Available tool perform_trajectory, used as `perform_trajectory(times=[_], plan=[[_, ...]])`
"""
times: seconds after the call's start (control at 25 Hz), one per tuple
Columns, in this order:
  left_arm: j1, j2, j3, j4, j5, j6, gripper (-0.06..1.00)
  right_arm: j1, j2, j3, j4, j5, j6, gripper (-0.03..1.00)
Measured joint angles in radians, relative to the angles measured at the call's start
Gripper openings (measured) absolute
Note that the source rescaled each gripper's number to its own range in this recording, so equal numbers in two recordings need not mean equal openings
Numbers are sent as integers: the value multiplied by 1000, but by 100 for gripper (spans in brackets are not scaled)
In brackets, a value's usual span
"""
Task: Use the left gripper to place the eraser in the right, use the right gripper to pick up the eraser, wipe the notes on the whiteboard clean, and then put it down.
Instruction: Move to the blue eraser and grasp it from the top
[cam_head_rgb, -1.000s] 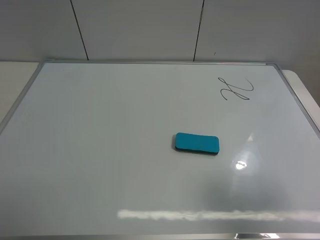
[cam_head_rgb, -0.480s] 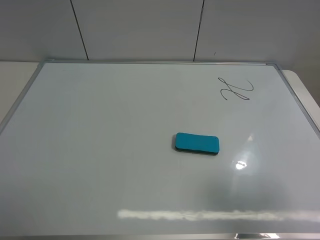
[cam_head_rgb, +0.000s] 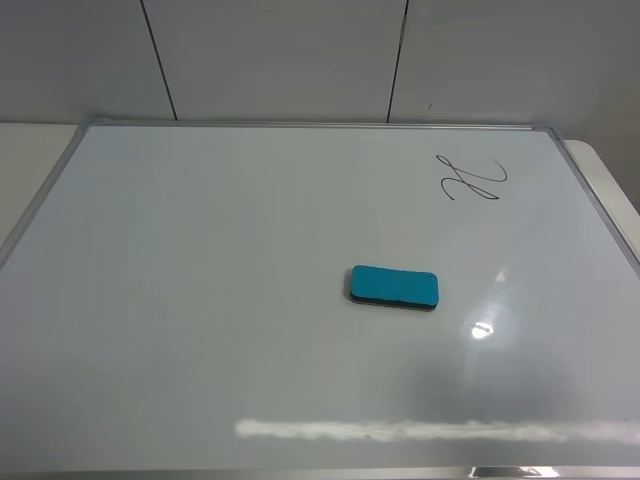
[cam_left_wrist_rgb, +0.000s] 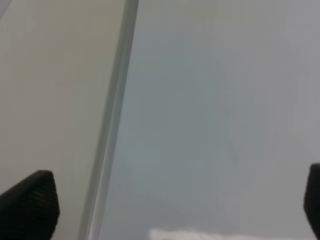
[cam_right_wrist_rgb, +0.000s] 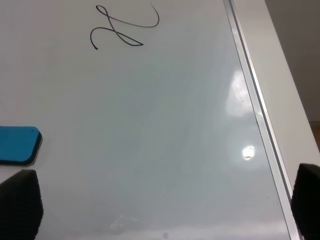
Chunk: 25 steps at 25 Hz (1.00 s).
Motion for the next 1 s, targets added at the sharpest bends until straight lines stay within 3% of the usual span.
perform_trajectory(times=[0.76,1.0], plan=[[-9,0,0,0,0,0,100,0,0,0,0,0,8,100],[20,0,0,0,0,0,100,0,0,0,0,0,13,100]])
